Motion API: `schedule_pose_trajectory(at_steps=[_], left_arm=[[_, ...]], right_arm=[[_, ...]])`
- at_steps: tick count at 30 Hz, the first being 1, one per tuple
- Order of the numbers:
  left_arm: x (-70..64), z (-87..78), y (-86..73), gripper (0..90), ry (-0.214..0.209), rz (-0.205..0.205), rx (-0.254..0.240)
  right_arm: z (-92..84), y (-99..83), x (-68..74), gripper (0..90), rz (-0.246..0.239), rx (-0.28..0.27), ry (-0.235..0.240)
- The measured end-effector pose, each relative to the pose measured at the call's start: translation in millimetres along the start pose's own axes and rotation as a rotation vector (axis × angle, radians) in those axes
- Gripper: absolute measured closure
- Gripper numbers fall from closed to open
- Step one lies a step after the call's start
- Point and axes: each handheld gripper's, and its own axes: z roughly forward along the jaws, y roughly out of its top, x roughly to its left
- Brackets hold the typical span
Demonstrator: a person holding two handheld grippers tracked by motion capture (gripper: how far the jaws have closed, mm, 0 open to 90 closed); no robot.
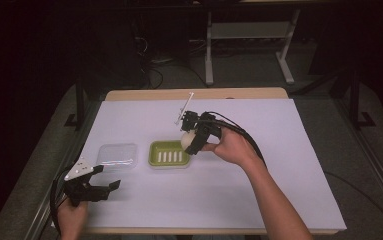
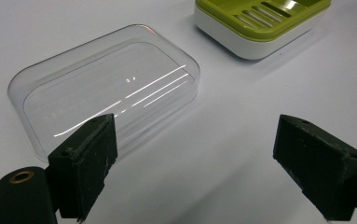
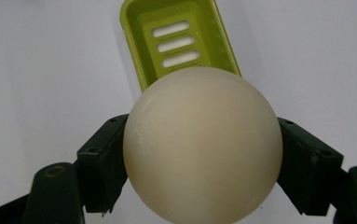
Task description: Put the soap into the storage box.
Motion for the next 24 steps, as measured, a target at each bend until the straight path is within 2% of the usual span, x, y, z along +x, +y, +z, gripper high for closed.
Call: schedule_pose_trajectory(at_steps=[11,14,18,24], left_arm=[[0.2,0.0,0.4,12.9,0.0,0.003,0.003],[0.4,-0.2,0.5,12.9,-0.001,0.01,0.008],[0.4,0.1,0.2,12.9,-0.001,0.004,0.002],[0.5,0.4,-0.1,12.9,0.0,0.003,0.0]], right_arm=[[2.9,18.3,2.6,24.8,-0.035,0.018,-0.002],[5.4,21.1,2.6,24.8,-0.039,0.012,0.002],[9.8,23.1,3.5,24.8,-0.025,0.032,0.008],[14.6,26.4,1.6,24.8,-0.04,0.014,0.012]])
